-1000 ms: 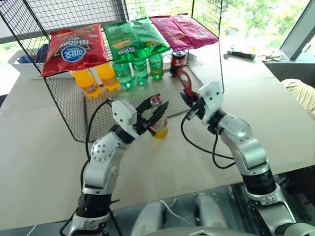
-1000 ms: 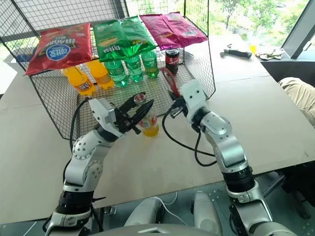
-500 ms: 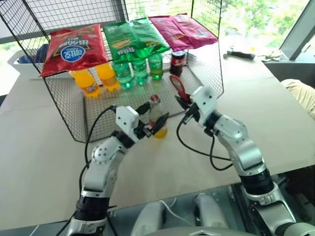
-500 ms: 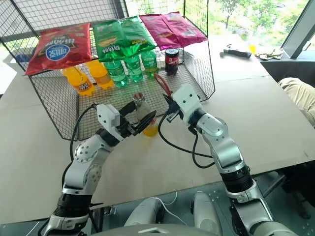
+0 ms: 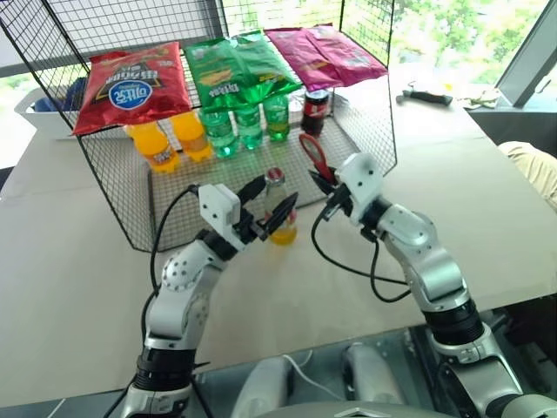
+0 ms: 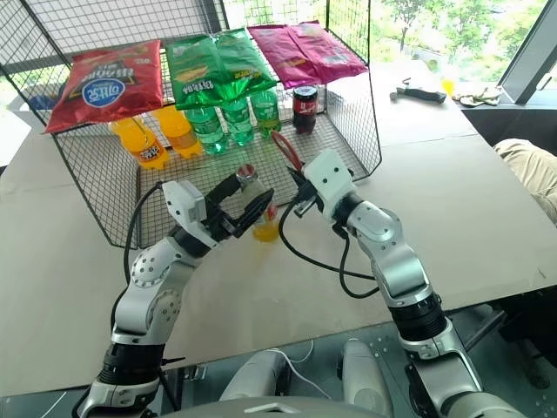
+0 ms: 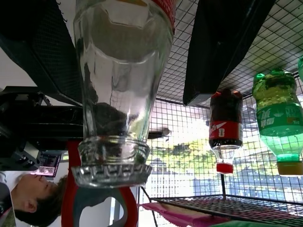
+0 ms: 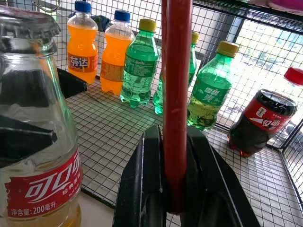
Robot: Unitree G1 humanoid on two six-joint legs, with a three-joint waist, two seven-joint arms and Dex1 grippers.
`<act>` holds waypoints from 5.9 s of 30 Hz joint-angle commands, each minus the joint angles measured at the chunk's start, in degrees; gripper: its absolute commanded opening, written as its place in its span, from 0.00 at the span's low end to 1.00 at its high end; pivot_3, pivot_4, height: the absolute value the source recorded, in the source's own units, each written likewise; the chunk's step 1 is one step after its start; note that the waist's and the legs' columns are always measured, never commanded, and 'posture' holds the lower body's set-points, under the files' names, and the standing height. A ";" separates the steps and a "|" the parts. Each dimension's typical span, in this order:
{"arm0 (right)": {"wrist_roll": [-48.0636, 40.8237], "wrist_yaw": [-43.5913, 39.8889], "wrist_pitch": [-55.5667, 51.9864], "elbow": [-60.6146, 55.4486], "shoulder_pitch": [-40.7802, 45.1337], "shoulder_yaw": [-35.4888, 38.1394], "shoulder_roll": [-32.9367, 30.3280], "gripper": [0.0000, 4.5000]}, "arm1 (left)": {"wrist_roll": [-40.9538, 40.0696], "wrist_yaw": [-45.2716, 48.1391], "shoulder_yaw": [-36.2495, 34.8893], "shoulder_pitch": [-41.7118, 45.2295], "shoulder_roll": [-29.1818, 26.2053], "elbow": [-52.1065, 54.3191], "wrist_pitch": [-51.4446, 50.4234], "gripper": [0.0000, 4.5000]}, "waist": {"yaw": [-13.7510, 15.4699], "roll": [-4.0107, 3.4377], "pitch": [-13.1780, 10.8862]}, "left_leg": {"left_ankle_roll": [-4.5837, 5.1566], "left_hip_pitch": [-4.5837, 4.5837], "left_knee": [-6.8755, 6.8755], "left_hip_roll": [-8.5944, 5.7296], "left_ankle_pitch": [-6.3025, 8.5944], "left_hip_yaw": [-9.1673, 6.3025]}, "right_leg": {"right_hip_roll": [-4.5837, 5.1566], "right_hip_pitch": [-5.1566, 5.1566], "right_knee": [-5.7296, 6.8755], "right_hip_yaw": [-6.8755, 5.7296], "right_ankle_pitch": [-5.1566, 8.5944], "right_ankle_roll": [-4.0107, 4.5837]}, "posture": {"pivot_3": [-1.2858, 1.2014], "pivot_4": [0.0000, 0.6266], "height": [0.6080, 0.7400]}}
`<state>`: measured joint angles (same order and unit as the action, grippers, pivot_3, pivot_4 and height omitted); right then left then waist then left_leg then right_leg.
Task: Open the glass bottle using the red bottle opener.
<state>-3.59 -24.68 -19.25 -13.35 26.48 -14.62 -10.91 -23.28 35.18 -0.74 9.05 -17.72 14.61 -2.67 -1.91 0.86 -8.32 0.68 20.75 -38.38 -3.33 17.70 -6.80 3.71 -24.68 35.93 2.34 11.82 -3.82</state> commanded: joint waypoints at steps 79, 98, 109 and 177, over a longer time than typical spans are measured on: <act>21.82 3.39 28.76 13.32 7.94 -11.47 -4.36 0.00 | 0.88 0.71 1.10 1.14 -0.81 3.25 -2.99 0.33 | 0.09 0.00 0.00 | 0.00 -0.02 0.01 -0.10 0.00 0.03 | 0.00 0.01 -0.01 0.00 0.00 0.00 | 0.52 0.24 1.00; 39.94 18.92 51.82 36.27 13.42 -14.66 -5.04 0.00 | 0.86 1.78 1.19 2.18 -0.79 1.86 -3.12 0.33 | -0.21 -0.05 0.11 | -0.01 -0.58 0.07 -0.09 -0.01 0.13 | -0.06 0.48 0.01 0.09 0.01 0.01 | 0.52 0.24 1.00; 36.82 16.19 59.38 40.79 15.10 -15.80 -3.33 0.00 | 1.07 1.68 0.98 2.01 -0.89 1.60 -3.10 0.33 | -0.30 -0.08 0.09 | -0.01 -1.02 0.12 -0.03 0.00 0.13 | -0.11 0.94 -0.03 0.11 0.01 0.01 | 0.52 0.24 1.00; 20.50 8.56 43.51 33.23 18.62 -1.10 -3.72 0.00 | 1.98 1.28 1.02 1.73 0.06 1.20 -2.67 0.33 | -0.06 -0.20 -0.04 | 0.00 -0.90 0.27 0.08 0.01 0.05 | -0.08 0.88 -0.21 0.06 0.02 0.03 | 0.52 0.24 1.00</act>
<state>18.35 -15.93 25.14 22.90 45.00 -17.25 -15.03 -21.54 36.39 -0.46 11.10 -17.56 16.18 -4.85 -1.97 0.66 -8.36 0.69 19.86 -38.11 -3.25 17.71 -6.74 3.64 -23.79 35.71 2.40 11.84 -3.79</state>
